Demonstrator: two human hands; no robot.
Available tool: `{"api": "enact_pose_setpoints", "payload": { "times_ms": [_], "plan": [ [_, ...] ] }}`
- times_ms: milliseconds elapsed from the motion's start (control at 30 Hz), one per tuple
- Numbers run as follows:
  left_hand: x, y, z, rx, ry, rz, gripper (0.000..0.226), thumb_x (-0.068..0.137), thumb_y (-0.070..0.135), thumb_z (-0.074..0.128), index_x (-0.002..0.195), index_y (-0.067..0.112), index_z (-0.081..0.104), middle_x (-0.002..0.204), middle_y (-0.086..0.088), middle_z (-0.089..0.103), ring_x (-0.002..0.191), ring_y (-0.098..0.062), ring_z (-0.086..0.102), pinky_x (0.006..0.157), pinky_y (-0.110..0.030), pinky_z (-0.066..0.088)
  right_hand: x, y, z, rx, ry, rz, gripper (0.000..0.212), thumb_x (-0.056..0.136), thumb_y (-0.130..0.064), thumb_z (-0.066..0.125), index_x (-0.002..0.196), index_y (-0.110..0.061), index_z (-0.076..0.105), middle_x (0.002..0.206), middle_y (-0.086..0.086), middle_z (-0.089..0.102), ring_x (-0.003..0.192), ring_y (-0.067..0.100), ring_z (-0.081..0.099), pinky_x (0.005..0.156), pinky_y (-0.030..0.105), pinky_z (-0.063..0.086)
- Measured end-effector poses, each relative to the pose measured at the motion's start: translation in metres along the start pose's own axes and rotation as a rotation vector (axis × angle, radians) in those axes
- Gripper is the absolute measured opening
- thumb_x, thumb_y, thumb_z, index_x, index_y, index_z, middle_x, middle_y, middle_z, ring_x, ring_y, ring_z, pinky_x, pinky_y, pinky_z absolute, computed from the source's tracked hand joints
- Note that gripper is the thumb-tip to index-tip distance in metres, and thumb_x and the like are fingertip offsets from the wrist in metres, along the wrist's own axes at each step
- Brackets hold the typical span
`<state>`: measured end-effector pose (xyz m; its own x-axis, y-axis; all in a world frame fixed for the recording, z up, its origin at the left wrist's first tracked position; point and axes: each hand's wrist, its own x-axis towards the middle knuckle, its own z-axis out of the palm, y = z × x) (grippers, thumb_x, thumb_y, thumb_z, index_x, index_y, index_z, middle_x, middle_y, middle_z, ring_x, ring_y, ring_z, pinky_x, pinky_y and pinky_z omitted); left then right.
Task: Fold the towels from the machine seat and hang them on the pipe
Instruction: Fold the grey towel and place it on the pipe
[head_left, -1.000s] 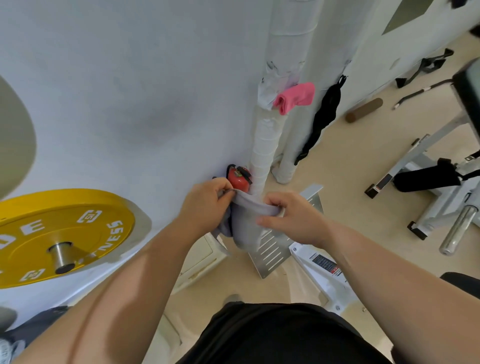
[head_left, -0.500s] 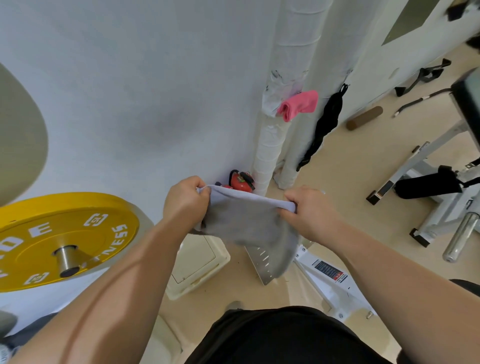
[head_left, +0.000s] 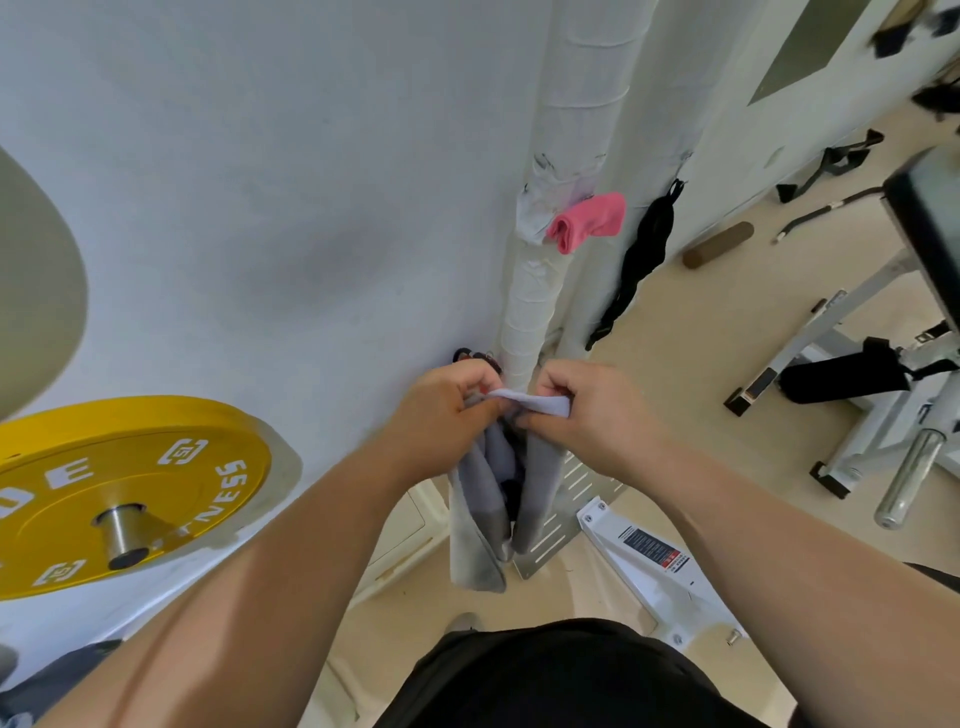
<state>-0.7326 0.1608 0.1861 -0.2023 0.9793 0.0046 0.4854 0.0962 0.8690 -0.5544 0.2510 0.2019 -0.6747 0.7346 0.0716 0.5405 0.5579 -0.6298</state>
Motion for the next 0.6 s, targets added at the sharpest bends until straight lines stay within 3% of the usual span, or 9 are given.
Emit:
{"api": "enact_pose_setpoints", "payload": {
  "times_ms": [67, 200, 300, 367, 467, 533, 600],
  "plan": [
    [0.002, -0.002, -0.003, -0.023, 0.078, -0.047, 0.011, 0.094, 0.016, 0.066, 0.083, 0.015, 0.066, 0.068, 0.012, 0.059, 0.065, -0.002, 0.052, 0.059, -0.011, 0.038, -0.002, 0.004, -0.008, 0.009, -0.013, 0.045, 0.029, 0.077, -0.031, 0.084, 0.07, -0.025, 0.056, 0.066, -0.007, 0.057, 0.063, 0.006, 0.049, 0.056, 0.018, 0.035],
    [0.011, -0.009, -0.011, -0.062, 0.123, -0.191, 0.013, 0.094, 0.018, 0.063, 0.081, 0.02, 0.066, 0.063, 0.018, 0.057, 0.06, 0.001, 0.049, 0.058, -0.013, 0.041, -0.005, 0.015, -0.02, 0.167, -0.038, 0.139, 0.018, 0.083, -0.021, 0.081, 0.075, -0.027, 0.066, 0.062, -0.015, 0.055, 0.059, 0.001, 0.047, 0.057, 0.012, 0.037],
    [0.015, -0.009, -0.013, -0.075, 0.107, -0.259, 0.015, 0.096, 0.023, 0.061, 0.083, 0.021, 0.067, 0.075, 0.003, 0.066, 0.069, -0.01, 0.058, 0.068, -0.028, 0.051, -0.006, 0.016, -0.021, 0.481, -0.012, 0.208, 0.018, 0.086, -0.012, 0.078, 0.088, -0.027, 0.069, 0.07, -0.005, 0.059, 0.064, 0.012, 0.05, 0.06, 0.022, 0.042],
    [0.017, -0.009, -0.012, -0.059, 0.085, -0.291, 0.016, 0.097, 0.026, 0.059, 0.083, 0.023, 0.067, 0.081, -0.004, 0.068, 0.074, -0.017, 0.061, 0.067, -0.03, 0.054, -0.005, 0.011, -0.019, 0.63, 0.024, 0.196, 0.026, 0.089, -0.007, 0.073, 0.095, -0.031, 0.07, 0.074, 0.003, 0.059, 0.066, 0.018, 0.051, 0.06, 0.024, 0.043],
    [0.016, -0.01, -0.008, -0.099, 0.057, -0.337, 0.016, 0.096, 0.024, 0.061, 0.084, 0.017, 0.067, 0.084, -0.014, 0.067, 0.069, -0.02, 0.058, 0.051, -0.024, 0.05, -0.003, -0.004, -0.019, 0.661, 0.091, 0.162, 0.028, 0.091, -0.001, 0.069, 0.093, -0.029, 0.076, 0.079, -0.005, 0.07, 0.071, 0.008, 0.061, 0.066, 0.018, 0.048],
    [0.015, -0.012, -0.006, -0.121, 0.047, -0.368, 0.014, 0.094, 0.023, 0.063, 0.083, 0.015, 0.067, 0.081, -0.011, 0.065, 0.072, -0.02, 0.057, 0.054, -0.026, 0.049, -0.002, -0.012, -0.016, 0.649, 0.109, 0.181, 0.028, 0.092, -0.002, 0.069, 0.088, -0.029, 0.078, 0.081, -0.008, 0.076, 0.075, 0.005, 0.066, 0.07, 0.019, 0.051],
    [0.013, -0.013, -0.006, -0.154, 0.058, -0.403, 0.009, 0.091, 0.02, 0.064, 0.084, 0.014, 0.065, 0.075, -0.003, 0.061, 0.073, -0.019, 0.055, 0.063, -0.03, 0.047, -0.002, -0.016, -0.013, 0.639, 0.098, 0.207, 0.026, 0.091, -0.01, 0.07, 0.086, -0.033, 0.08, 0.085, 0.009, 0.076, 0.076, 0.014, 0.063, 0.074, 0.029, 0.051]
  ]
}}
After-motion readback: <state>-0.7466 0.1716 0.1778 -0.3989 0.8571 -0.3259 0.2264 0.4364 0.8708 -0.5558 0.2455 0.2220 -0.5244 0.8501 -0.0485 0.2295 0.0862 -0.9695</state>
